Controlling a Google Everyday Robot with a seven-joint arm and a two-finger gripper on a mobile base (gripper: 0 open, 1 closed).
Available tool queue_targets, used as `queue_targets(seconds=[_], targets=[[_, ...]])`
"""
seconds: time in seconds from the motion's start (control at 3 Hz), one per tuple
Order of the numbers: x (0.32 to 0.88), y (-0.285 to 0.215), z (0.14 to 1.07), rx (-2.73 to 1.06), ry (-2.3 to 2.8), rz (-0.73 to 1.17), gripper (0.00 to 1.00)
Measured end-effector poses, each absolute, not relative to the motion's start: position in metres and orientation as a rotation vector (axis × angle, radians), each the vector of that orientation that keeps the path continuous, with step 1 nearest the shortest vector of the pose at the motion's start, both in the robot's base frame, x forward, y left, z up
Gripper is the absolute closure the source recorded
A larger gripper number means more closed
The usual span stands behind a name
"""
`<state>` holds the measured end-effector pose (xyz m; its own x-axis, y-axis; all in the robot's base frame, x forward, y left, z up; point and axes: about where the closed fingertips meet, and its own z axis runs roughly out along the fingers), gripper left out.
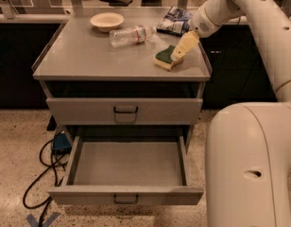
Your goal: Place sponge into middle drawer
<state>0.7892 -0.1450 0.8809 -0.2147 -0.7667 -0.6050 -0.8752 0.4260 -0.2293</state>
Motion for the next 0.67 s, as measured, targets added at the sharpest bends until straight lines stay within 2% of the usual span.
queue_targets(seconds=[0.67], targets=[[0.784,-0.085,0.790,-1.510,2.121,0.450,0.00]])
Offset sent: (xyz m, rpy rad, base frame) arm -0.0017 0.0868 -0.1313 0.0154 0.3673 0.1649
